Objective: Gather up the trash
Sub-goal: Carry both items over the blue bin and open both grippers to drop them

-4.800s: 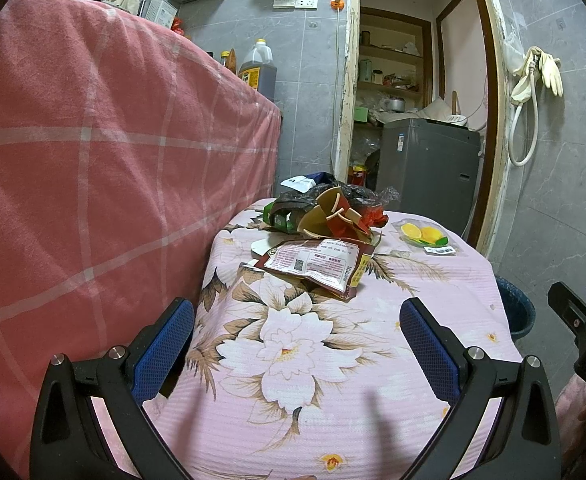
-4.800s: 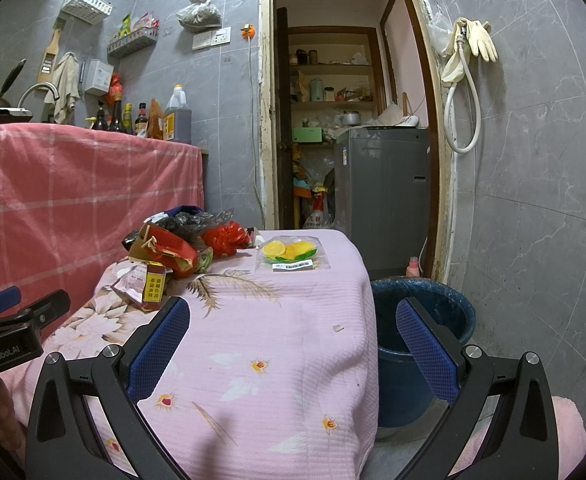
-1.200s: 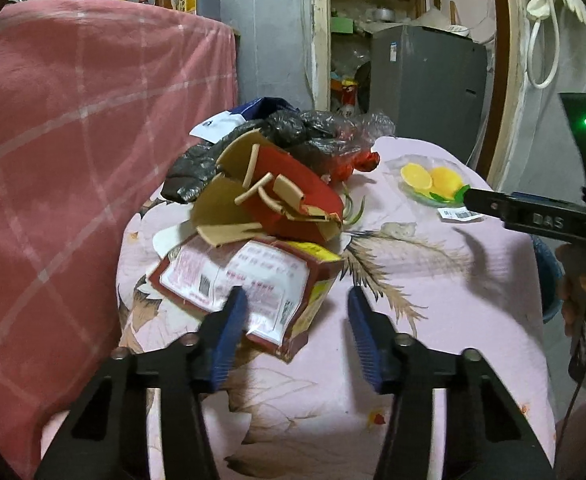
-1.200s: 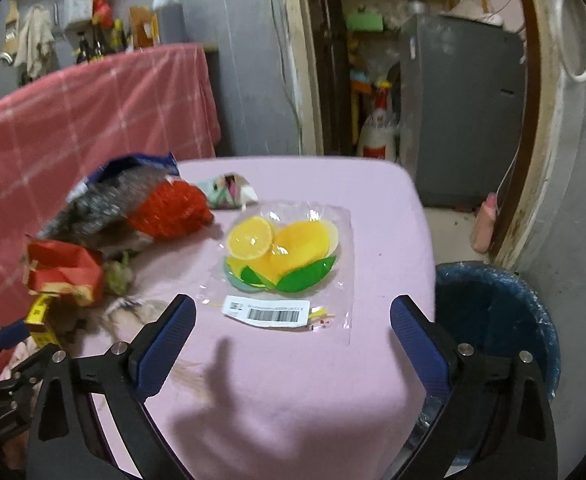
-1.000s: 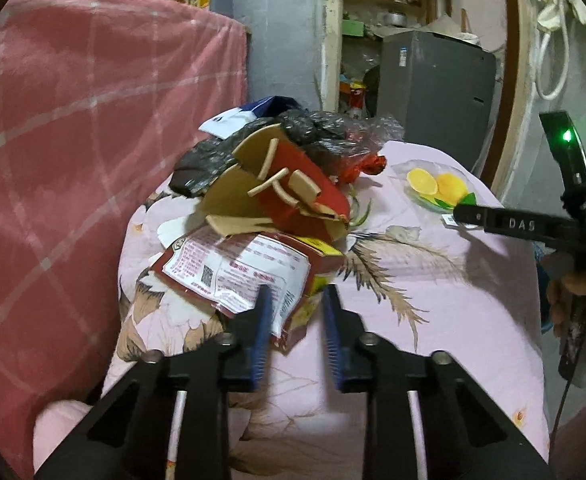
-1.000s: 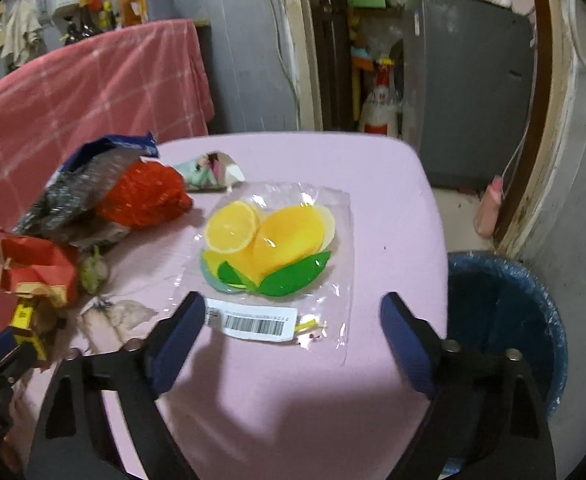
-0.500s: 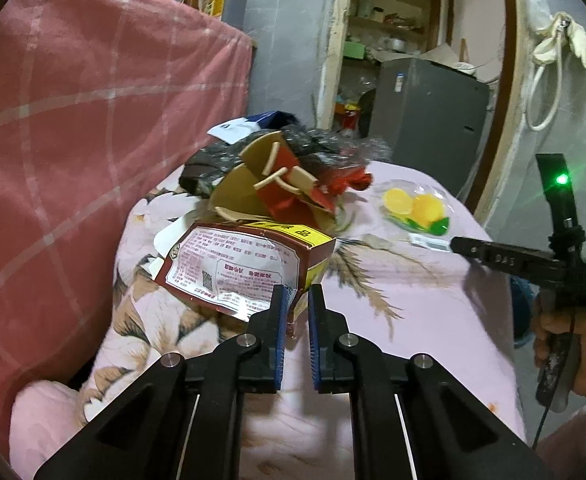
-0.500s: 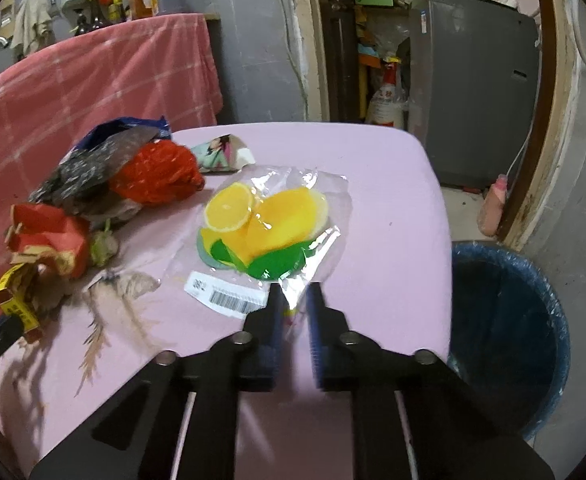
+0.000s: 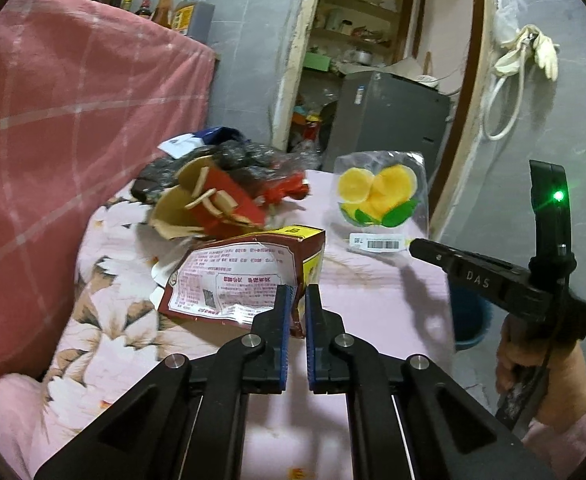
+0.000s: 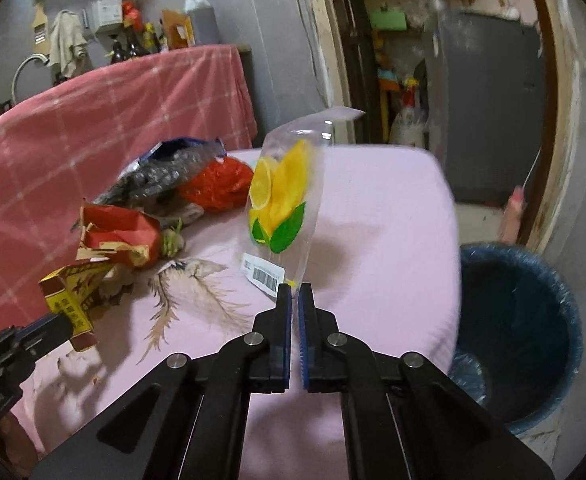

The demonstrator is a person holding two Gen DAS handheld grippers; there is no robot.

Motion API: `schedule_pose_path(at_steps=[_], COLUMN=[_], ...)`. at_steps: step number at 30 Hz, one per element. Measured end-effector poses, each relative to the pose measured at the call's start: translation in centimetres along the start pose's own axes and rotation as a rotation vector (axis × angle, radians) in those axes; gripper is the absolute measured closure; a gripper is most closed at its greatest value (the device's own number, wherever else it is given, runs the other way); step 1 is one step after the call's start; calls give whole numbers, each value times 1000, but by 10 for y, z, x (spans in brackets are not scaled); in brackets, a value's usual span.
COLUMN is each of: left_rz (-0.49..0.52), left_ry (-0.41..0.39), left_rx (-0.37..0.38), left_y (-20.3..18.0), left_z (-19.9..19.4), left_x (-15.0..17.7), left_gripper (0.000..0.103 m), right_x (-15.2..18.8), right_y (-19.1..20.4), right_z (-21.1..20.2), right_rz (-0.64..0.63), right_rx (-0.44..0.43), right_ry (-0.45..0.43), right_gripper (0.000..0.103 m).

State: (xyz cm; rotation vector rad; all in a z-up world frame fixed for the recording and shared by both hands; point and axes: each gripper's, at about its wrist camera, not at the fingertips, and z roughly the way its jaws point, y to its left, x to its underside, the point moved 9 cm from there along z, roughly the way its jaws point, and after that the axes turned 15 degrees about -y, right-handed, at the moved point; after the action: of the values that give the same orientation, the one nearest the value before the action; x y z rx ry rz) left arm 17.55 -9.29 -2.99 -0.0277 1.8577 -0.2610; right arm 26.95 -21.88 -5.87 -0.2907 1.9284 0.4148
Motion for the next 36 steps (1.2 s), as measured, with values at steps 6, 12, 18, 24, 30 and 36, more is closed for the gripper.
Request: schedule_pose_path(at_steps=[6,12,18,24,30,36], left_rz=[6,-8,-21,-40,-54,-82], left_ry=[-20,-31,-56,-69,-60,-27], left_rx=[69,132,175,244,317,390], left_y=[-21,-41,-55,-74,-100,-139], left_z=[2,11,25,46,74,105], left_x=[-8,-19,-37,-53,-66,-69], left_gripper=[99,100,100,100,100,100], right_x=[-14,-23,-31,-36,-39,-42], right_y=[-9,-20,-29,-47,-75,-120], right_z=[-17,-24,-32,-35,-40,-51], right_rz=[-20,7,3,22,51,92], right_rx=[45,58,83,123,178,252], right_ry=[-91,-139,-184,-204,-226,-248], right_gripper=[102,102,103,103,103,103])
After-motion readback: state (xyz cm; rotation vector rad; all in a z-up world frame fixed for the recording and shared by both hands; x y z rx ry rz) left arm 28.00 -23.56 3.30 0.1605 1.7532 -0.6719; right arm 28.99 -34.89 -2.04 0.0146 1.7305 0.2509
